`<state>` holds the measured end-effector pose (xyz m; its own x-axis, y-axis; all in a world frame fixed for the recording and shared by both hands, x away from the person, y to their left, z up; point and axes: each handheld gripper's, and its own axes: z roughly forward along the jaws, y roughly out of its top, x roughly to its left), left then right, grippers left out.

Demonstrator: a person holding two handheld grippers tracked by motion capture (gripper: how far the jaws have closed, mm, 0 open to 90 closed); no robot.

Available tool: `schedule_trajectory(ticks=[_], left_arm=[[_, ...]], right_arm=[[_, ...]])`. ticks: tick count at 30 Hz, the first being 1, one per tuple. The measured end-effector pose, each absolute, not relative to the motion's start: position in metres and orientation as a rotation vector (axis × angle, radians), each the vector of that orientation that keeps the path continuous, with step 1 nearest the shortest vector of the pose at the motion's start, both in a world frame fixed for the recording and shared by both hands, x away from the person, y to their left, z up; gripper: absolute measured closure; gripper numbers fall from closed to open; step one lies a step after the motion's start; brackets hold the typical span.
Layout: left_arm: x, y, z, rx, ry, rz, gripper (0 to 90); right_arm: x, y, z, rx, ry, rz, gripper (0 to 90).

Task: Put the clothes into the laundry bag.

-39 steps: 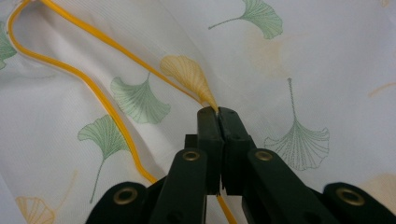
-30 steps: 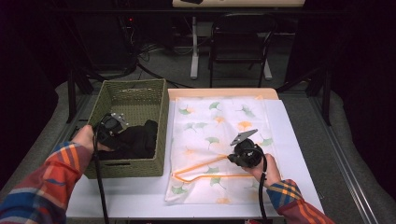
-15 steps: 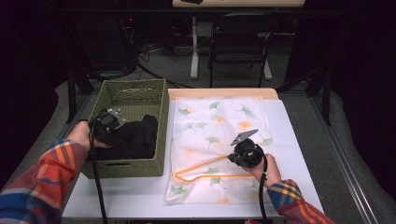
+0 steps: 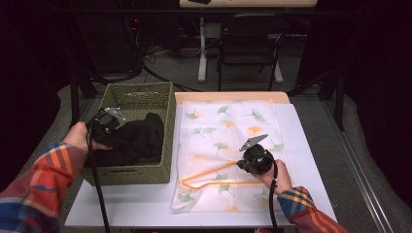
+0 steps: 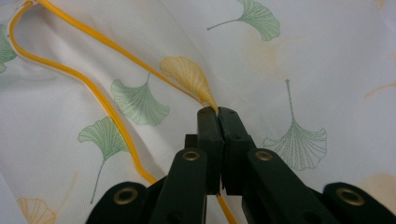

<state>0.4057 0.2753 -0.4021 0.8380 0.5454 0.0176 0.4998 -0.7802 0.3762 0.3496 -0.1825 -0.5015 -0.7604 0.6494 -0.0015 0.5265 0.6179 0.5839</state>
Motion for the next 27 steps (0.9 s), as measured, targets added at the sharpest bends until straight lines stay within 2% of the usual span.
schedule_trajectory(ticks=[27], left_arm=[[0.385,0.264,-0.338,2.656,0.747,0.257,62.9]], right_arm=[[0.351,-0.184,-0.495,0.97,2.615,0.854,89.2]])
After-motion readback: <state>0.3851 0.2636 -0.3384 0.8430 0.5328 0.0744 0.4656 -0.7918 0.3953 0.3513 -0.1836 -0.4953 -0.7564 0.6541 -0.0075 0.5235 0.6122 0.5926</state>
